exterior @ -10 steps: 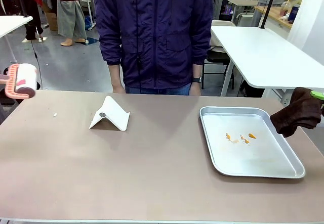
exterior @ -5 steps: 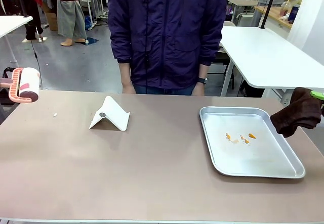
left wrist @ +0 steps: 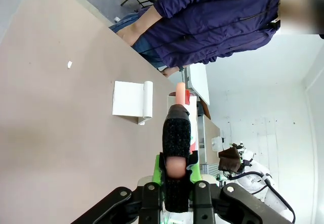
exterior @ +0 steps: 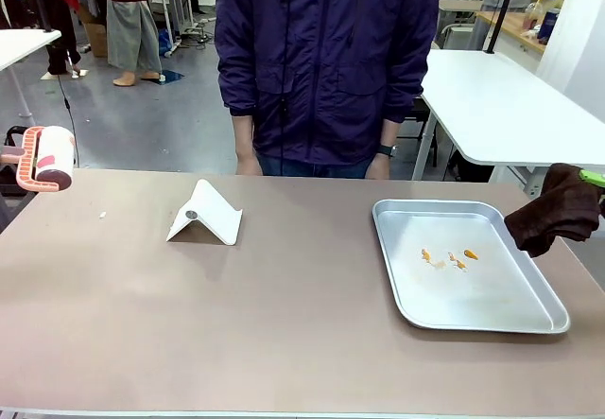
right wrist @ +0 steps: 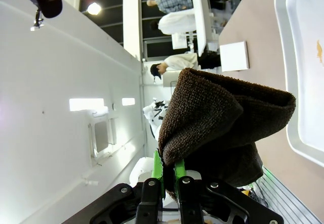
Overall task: Clean the surface of the table.
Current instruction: If a person points to the right, clean the right side of the table with your right hand, and if they point to the left, clean the left side with your left hand.
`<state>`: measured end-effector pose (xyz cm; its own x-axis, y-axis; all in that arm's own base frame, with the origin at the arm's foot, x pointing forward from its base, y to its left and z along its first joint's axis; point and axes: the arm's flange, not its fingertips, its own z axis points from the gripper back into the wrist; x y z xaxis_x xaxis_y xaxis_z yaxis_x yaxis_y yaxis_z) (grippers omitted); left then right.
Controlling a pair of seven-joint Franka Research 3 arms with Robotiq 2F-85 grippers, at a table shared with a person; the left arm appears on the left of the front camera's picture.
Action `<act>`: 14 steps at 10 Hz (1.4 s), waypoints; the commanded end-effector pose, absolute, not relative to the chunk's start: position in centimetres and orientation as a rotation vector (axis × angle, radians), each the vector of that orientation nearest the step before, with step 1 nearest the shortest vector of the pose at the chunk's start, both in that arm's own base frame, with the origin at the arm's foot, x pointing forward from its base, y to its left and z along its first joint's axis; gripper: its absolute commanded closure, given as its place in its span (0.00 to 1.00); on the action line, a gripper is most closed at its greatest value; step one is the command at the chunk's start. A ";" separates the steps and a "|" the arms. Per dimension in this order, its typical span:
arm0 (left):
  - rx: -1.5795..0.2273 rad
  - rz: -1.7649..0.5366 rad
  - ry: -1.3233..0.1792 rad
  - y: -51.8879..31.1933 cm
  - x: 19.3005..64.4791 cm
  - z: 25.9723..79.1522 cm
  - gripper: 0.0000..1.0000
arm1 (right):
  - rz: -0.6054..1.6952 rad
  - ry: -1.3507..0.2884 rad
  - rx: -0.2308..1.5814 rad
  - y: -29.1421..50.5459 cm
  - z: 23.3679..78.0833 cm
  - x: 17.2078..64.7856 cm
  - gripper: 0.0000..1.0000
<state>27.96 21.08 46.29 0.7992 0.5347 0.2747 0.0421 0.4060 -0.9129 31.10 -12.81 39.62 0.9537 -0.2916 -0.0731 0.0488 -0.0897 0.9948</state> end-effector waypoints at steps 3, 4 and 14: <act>-0.997 0.405 -0.538 20.7 32.2 45.0 0.78 | -0.287 -0.189 1.641 -12.8 40.2 31.0 1.00; -0.963 0.427 -0.518 20.9 34.2 44.2 0.78 | -0.287 -0.189 1.641 -12.8 40.2 31.0 1.00; -0.792 0.500 -0.464 25.6 41.9 37.0 0.78 | -0.287 -0.189 1.641 -12.8 40.2 31.0 1.00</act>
